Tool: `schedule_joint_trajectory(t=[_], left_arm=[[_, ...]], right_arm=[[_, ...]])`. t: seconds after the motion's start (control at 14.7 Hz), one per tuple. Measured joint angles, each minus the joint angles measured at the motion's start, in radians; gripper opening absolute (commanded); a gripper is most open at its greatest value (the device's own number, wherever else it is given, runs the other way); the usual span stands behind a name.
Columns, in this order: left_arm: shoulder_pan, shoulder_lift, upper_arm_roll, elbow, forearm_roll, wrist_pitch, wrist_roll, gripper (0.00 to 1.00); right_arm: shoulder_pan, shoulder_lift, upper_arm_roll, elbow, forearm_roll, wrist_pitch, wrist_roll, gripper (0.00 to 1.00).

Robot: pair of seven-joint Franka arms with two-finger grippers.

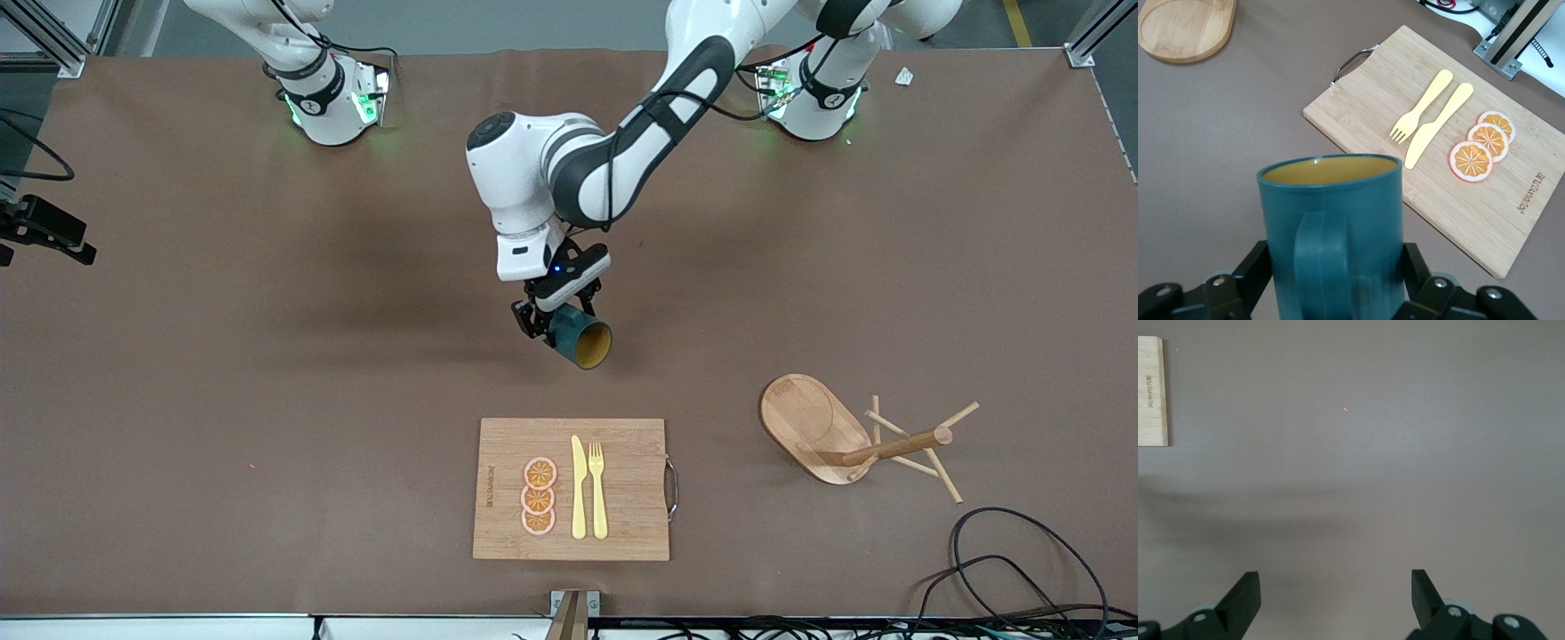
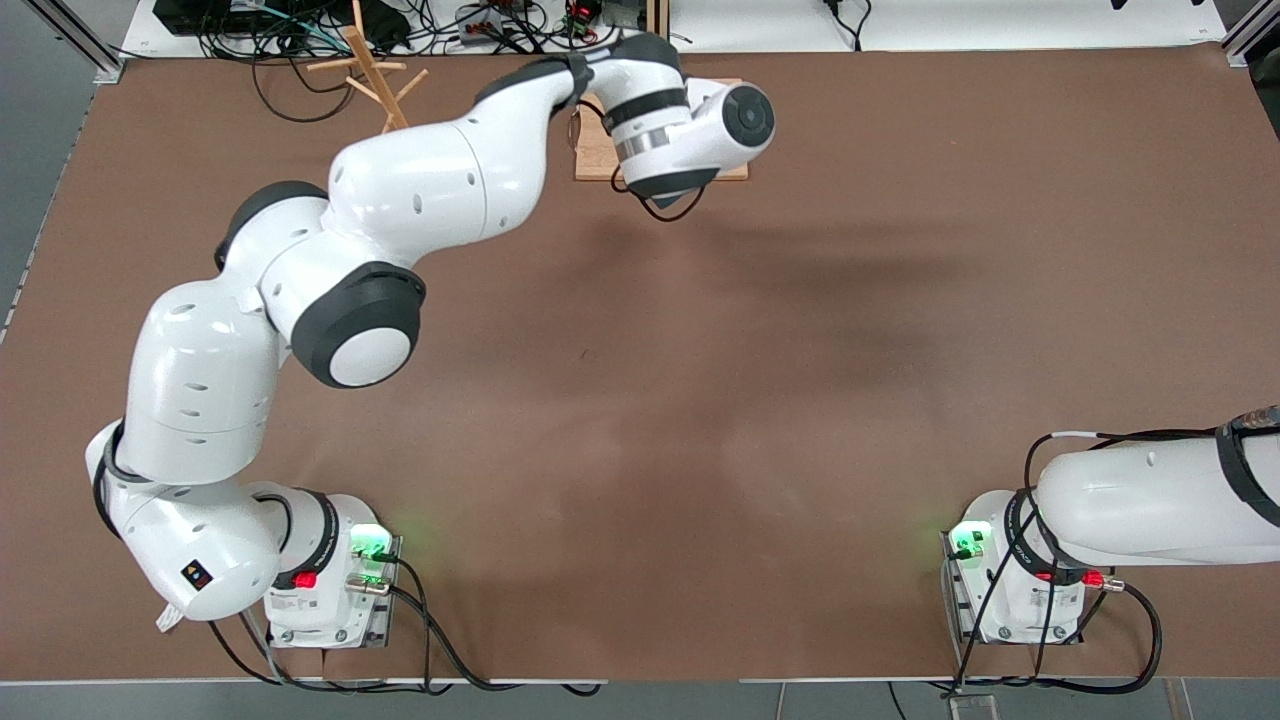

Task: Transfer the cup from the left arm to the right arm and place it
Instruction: 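Carry the teal mug toward the table middle with the left gripper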

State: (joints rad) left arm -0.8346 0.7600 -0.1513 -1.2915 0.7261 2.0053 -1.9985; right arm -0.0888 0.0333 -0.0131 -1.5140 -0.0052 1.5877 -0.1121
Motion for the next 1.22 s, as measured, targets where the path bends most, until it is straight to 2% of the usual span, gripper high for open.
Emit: schedule_joint_trajectory(t=[0.34,0.61,1.02,1.22], left_arm=[[-0.069,0.031,0.000,-0.048,0.158,-0.013,-0.078,0.58],[-0.125,0.101,0.000,-0.059,0.358,-0.063,-0.097,0.59],[-0.154,0.175,0.000,-0.060,0.572,-0.143,-0.102,0.60],[-0.172,0.229,0.000,-0.064,0.687,-0.176,-0.202,0.61]], right_arm=[[-0.014,0.005,-0.001,-0.002,0.000,0.000,-0.021,1.00],[-0.023,0.008,-0.002,-0.003,0.000,0.002,-0.032,1.00],[-0.025,0.014,-0.002,-0.003,0.000,0.003,-0.033,1.00],[-0.028,0.014,-0.002,-0.003,0.000,0.004,-0.033,1.00]])
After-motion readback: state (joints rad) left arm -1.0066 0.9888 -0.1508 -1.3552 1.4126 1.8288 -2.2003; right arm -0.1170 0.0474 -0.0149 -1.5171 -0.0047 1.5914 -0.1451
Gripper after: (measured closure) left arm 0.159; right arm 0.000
